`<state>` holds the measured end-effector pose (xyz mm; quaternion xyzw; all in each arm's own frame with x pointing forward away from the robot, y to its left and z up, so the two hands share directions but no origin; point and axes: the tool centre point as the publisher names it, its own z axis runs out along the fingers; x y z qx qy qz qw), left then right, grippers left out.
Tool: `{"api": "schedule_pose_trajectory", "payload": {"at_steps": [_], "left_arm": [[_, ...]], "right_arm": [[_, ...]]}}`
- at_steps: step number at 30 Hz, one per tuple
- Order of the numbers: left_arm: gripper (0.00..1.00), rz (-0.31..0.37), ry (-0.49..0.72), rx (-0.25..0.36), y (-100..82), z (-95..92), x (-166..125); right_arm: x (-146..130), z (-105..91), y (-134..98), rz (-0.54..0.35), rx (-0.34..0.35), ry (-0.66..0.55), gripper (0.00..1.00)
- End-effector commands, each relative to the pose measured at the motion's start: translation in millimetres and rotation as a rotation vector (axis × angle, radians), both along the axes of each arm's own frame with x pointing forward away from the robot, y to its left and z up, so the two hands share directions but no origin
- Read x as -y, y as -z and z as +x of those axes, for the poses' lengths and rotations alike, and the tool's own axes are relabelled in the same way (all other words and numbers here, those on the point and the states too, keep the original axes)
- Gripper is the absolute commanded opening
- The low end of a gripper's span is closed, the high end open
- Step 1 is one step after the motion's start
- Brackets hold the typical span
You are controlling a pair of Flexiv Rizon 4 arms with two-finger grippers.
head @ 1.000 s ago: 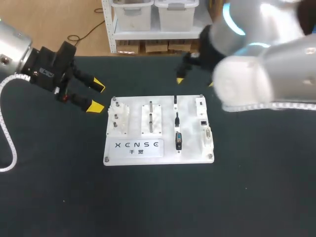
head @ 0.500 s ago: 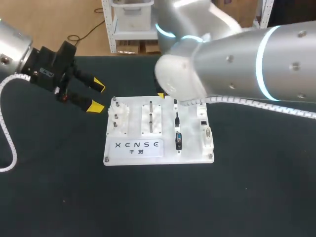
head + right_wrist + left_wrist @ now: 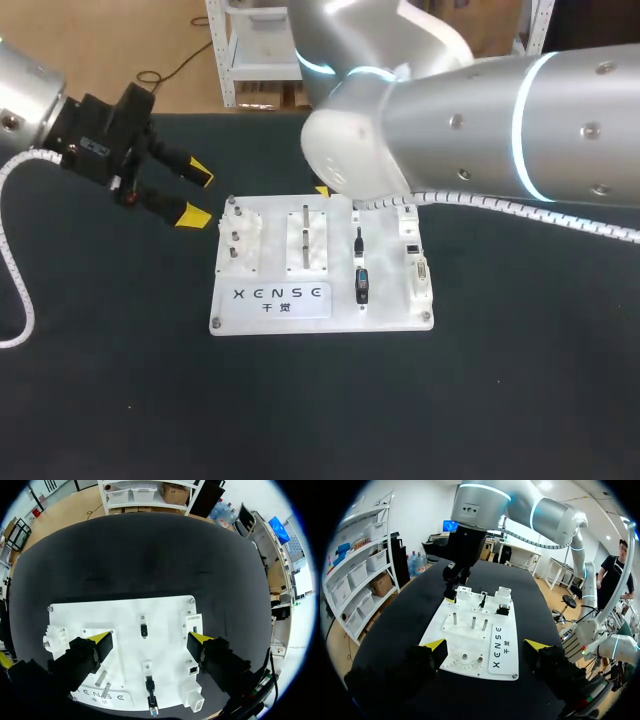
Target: Insert the USB connector, Ethernet cable, and multi-pin plug into their matching sockets one by one.
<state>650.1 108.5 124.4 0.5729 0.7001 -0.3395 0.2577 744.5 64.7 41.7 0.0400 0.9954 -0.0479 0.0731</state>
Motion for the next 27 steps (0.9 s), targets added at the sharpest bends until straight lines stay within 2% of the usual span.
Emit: {"api": "schedule_pose_trajectory", "payload": {"at_steps": [1,3,9,17,19,20,21,22,27], "left_arm": [[1.00,-0.003,0.000,0.003,0.5,-0.4,-0.7],[1.00,-0.003,0.000,0.003,0.5,-0.4,-0.7],[1.00,-0.003,0.000,0.003,0.5,-0.4,-0.7],[1.00,-0.003,0.000,0.003,0.5,-0.4,-0.7],[1.00,-0.003,0.000,0.003,0.5,-0.4,-0.7],[1.00,-0.003,0.000,0.003,0.5,-0.4,-0.7],[1.00,-0.003,0.000,0.003,0.5,-0.4,-0.7],[1.00,-0.003,0.000,0.003,0.5,-0.4,-0.7],[1.00,-0.003,0.000,0.003,0.5,-0.4,-0.7]], "right_arm": [[2.9,-5.3,-0.7,0.004,0.012,0.000,1.00],[2.9,-5.3,-0.7,0.004,0.012,0.000,1.00],[9.3,2.7,2.7,0.044,-0.045,0.053,1.00],[8.4,1.5,8.5,0.044,-0.046,0.019,1.00],[7.3,0.7,9.3,0.043,-0.050,0.012,0.85],[6.8,0.6,10.3,0.041,-0.051,0.009,0.85],[6.3,0.5,11.0,0.040,-0.048,0.002,0.74],[5.6,0.5,12.0,0.039,-0.049,0.000,0.69],[4.3,1.2,16.3,0.046,-0.049,-0.010,0.58]]}}
